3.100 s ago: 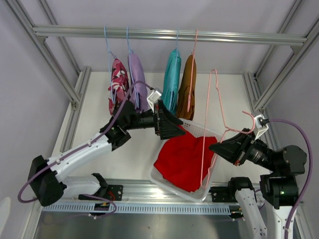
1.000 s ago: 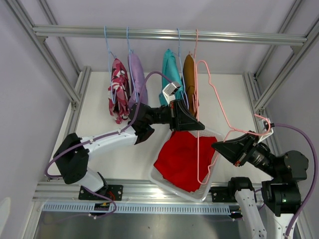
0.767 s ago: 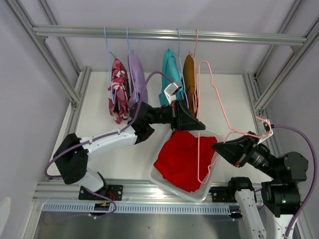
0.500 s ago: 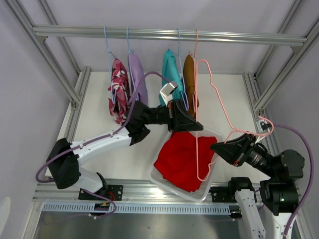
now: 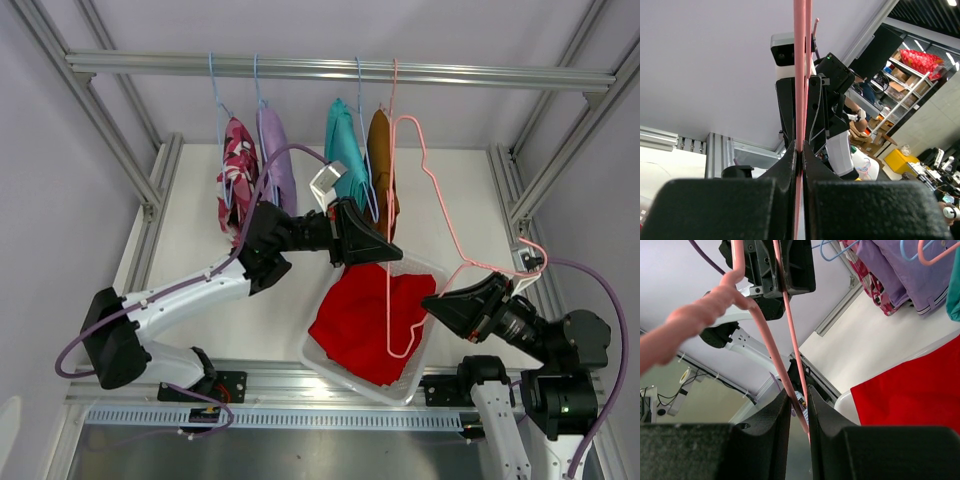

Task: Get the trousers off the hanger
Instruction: Place the hanger at the clothesline.

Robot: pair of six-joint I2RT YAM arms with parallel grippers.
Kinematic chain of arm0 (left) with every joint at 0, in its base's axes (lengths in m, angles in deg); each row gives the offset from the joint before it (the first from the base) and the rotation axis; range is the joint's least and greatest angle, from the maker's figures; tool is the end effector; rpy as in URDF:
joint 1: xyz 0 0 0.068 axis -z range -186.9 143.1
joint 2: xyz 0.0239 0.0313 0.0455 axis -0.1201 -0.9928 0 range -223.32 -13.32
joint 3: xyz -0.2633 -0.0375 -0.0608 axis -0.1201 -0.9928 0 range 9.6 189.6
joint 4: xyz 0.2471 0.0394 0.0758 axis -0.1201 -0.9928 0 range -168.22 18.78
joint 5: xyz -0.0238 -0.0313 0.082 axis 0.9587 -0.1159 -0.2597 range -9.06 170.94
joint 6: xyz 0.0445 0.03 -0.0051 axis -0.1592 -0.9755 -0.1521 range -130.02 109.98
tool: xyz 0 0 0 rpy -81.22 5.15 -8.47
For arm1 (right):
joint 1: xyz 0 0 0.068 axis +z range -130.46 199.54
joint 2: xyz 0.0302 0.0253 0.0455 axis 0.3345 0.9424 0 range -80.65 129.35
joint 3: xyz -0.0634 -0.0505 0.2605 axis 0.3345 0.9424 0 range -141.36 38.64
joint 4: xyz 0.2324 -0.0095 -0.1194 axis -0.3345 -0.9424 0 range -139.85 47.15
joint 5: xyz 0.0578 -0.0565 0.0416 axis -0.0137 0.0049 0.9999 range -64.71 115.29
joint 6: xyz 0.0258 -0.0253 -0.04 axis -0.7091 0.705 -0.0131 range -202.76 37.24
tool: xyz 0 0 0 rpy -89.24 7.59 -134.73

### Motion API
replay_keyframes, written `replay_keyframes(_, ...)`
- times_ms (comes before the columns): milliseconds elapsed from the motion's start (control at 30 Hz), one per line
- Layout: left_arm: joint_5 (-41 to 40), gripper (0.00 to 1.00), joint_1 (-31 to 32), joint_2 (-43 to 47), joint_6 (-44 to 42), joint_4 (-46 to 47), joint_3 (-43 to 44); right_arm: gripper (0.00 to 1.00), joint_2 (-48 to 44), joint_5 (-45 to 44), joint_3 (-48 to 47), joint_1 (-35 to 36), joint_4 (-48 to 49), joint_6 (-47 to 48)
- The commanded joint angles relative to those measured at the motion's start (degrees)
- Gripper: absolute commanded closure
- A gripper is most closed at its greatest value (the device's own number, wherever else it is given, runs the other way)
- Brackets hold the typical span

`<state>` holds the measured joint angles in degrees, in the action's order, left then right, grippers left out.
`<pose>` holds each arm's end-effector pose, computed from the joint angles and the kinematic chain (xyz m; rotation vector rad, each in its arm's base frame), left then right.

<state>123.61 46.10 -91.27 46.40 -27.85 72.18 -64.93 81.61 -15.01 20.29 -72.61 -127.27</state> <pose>0.1646 -0.2585 0.4116 0.7861 1.2922 -2.0088 0.0146 0.0298 0.3963 -0.2804 1.6202 1.3121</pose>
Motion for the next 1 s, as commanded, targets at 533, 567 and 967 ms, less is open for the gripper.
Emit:
replay_keyframes(533,-1.9,0.99,-2.6,4.7,0.5,3.6,-0.7,0.88,-2.4,3.1,2.5,-0.1,0.7,-1.0)
replay_keyframes(567,-1.8,1.0,-2.6,4.4,1.3,4.3,-0.7,0.89,-2.5,3.3,2.5,-0.2,0.9,-1.4)
replay_keyframes(967,-1.0,1.0,-2.6,6.1,-0.3,1.4,-0.9,0.31,-0.9,-1.9,3.1,-0.1,-1.7,0.4)
